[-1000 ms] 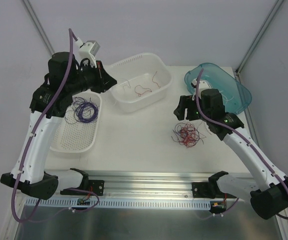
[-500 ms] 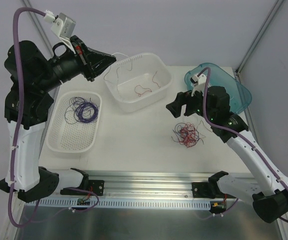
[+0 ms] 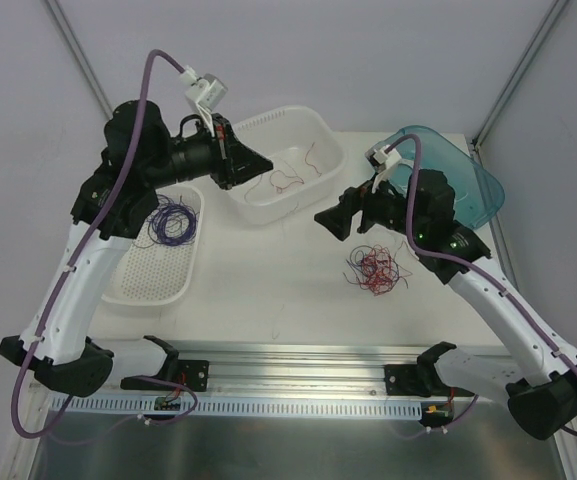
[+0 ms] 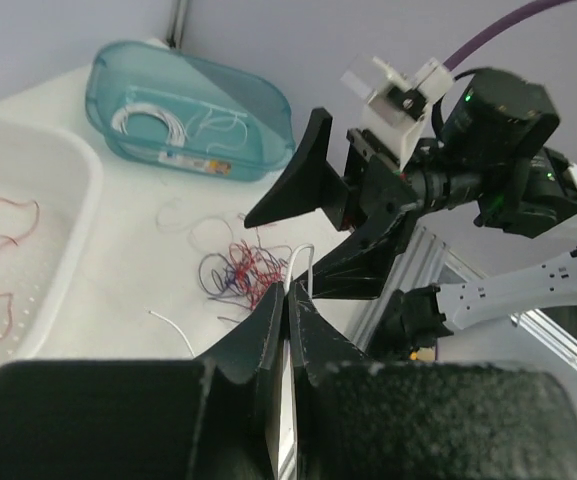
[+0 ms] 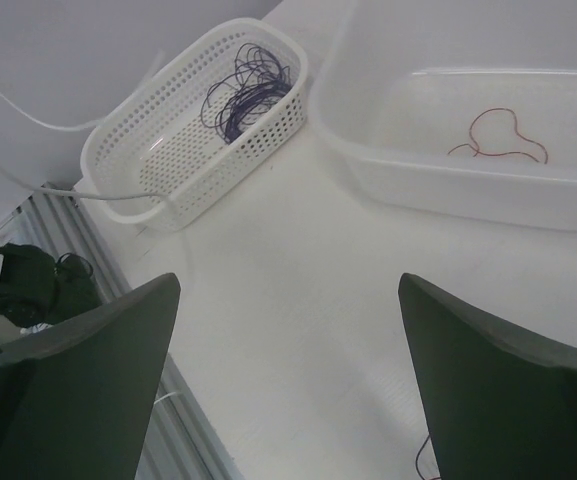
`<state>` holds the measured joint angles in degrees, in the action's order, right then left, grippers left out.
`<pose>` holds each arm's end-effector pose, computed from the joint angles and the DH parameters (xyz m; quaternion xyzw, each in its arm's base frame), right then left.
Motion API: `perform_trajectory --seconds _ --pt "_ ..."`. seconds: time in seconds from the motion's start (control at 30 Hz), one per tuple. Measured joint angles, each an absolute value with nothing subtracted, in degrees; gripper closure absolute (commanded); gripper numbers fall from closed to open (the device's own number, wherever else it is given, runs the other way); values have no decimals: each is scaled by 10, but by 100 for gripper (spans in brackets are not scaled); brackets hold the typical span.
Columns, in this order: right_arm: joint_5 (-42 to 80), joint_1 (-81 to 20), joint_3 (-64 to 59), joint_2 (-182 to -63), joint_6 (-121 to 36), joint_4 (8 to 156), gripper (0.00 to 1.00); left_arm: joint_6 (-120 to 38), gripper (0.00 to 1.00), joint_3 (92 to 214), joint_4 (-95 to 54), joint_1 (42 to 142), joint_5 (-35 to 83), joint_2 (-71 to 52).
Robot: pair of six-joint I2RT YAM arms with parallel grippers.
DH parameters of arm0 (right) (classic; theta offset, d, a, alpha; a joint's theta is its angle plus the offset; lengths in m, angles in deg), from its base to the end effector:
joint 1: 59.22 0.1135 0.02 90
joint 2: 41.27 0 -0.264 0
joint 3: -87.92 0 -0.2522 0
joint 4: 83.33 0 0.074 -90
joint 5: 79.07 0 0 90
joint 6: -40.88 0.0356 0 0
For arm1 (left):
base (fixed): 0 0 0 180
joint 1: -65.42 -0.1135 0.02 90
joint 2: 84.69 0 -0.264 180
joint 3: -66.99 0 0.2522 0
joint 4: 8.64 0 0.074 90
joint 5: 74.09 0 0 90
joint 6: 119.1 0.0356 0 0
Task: Untangle the cables
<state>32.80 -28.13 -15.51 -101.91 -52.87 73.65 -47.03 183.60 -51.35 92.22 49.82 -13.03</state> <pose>0.1981 0.1349 0.3996 -0.3401 0.6645 0.2918 0.5980 0.1864 -0.1164 0.5463 0.2608 0.6448 -0.4493 0.5607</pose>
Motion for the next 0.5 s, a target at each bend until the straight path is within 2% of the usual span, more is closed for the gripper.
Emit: perform_trajectory --seconds 0.2,0.5 --pt "383 -265 -159 -1037 -507 777 5 -479 100 1758 -505 966 488 -127" --pt "398 -253 -163 -1046 -502 810 6 -482 100 1733 -487 989 481 -127"
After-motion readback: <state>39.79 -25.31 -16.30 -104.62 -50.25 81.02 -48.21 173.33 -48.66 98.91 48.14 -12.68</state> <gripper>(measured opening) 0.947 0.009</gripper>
